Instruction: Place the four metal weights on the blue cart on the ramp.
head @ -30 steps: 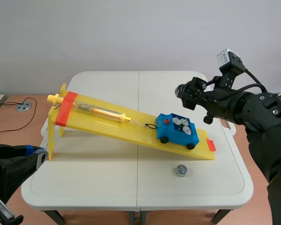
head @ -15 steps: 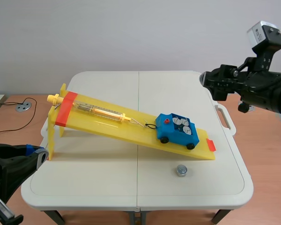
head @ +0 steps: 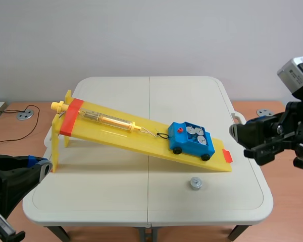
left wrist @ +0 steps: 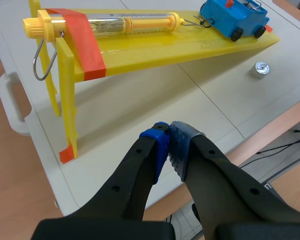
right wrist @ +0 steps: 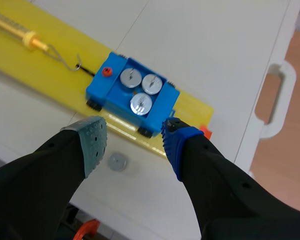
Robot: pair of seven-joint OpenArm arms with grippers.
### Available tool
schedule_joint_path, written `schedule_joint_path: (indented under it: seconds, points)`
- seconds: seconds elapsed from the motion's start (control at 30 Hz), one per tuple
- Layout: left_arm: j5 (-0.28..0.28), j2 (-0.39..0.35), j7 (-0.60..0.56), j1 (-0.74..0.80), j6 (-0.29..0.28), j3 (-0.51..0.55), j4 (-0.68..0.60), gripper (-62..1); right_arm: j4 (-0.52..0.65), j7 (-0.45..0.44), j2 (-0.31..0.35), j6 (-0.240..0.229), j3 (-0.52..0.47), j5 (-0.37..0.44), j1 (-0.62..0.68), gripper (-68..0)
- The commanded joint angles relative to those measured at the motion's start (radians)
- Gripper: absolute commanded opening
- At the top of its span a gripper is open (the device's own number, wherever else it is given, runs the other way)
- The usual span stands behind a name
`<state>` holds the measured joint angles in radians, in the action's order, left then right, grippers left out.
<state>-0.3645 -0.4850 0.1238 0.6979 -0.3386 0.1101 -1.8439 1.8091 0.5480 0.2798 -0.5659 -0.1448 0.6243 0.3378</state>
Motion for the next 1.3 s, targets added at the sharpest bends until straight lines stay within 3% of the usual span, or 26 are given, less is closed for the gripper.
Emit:
schedule_joint_path:
  seconds: [0.0, 0.33, 0.5, 0.63, 0.9, 1.27]
  points:
    - [-0.059, 0.008, -0.104, -0.020, -0.031, 0.008, -0.081, -58.2, 0.120, -0.079, 0.047, -0.064, -0.021, 0.046, 0.003, -40.9]
    - [-0.059, 0.008, -0.103, -0.020, -0.031, 0.008, -0.081, -58.2, 0.149, -0.105, 0.043, -0.058, -0.018, -0.152, 0.114, -38.8]
    - [-0.059, 0.008, -0.103, -0.020, -0.031, 0.008, -0.081, -58.2, 0.100, -0.163, 0.044, -0.040, -0.010, -0.177, 0.105, -38.4]
    - [-0.059, 0.008, -0.104, -0.020, -0.031, 0.008, -0.081, -58.2, 0.029, -0.181, 0.043, -0.040, 0.037, -0.189, 0.062, -38.4]
    - [-0.059, 0.008, -0.104, -0.020, -0.031, 0.008, -0.081, -58.2, -0.098, -0.252, 0.007, -0.024, 0.147, -0.289, -0.048, -38.4]
    - [-0.059, 0.008, -0.104, -0.020, -0.031, 0.008, -0.081, -58.2, -0.262, -0.327, -0.059, 0.051, 0.260, -0.410, -0.157, -38.4]
